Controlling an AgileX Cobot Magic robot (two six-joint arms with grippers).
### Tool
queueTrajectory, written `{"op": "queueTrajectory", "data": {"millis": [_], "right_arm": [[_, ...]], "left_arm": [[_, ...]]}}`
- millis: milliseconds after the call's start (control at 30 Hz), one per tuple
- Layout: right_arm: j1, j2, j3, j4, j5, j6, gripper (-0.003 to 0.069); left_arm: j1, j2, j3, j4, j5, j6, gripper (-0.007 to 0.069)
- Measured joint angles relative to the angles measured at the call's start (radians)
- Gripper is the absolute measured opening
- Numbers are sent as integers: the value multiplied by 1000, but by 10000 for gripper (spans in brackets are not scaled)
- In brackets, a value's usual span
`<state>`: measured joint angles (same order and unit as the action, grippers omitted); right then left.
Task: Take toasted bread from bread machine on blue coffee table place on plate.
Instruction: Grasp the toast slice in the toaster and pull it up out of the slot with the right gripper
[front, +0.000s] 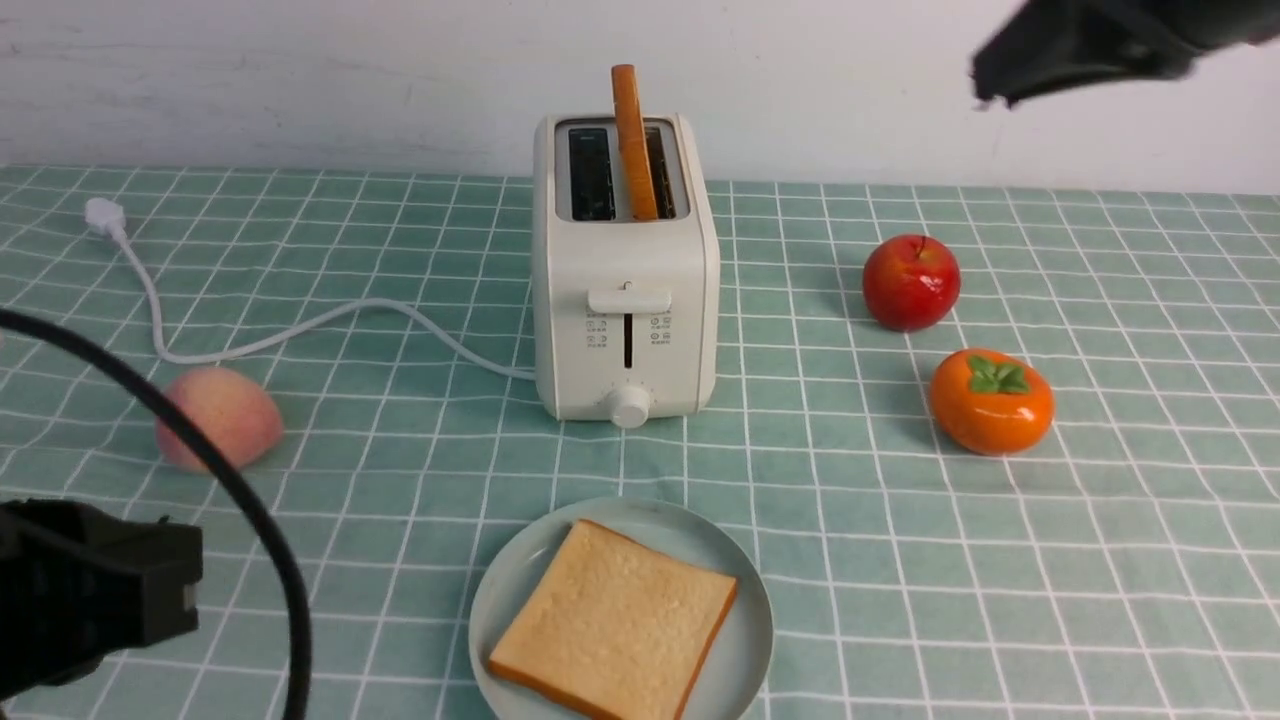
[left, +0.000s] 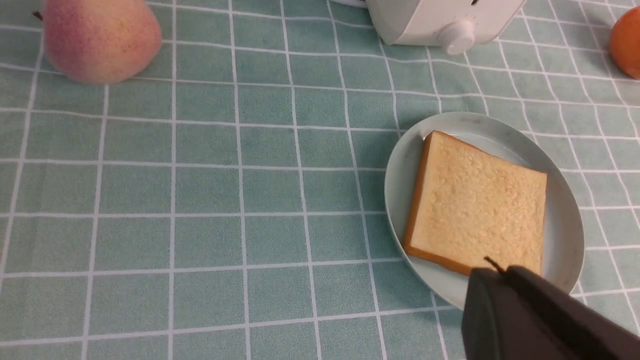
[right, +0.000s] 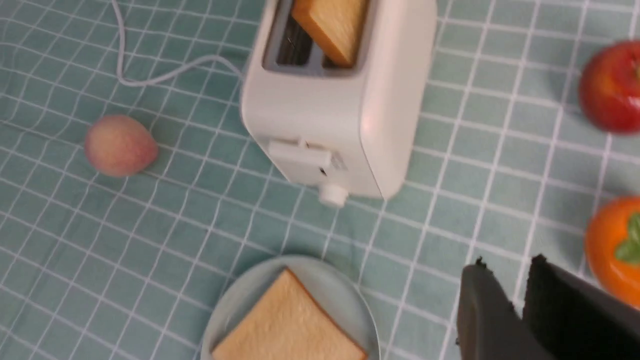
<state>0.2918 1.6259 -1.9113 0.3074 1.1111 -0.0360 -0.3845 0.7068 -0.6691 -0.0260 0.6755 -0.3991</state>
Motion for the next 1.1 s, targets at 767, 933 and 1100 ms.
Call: {"op": "queueTrajectory", "data": {"millis": [767,933,1100], "right_arm": [[176,690,-546,-122,-321,27,566],[176,737,-546,-165,-346,27,446],[172,725,-546,-200,-319,27,124]], "left_arm": [[0,-20,34,-7,65,-4,-14],[0,-20,34,-7,60,-4,-14],[0,-20,34,-7,60,-4,-14]]}}
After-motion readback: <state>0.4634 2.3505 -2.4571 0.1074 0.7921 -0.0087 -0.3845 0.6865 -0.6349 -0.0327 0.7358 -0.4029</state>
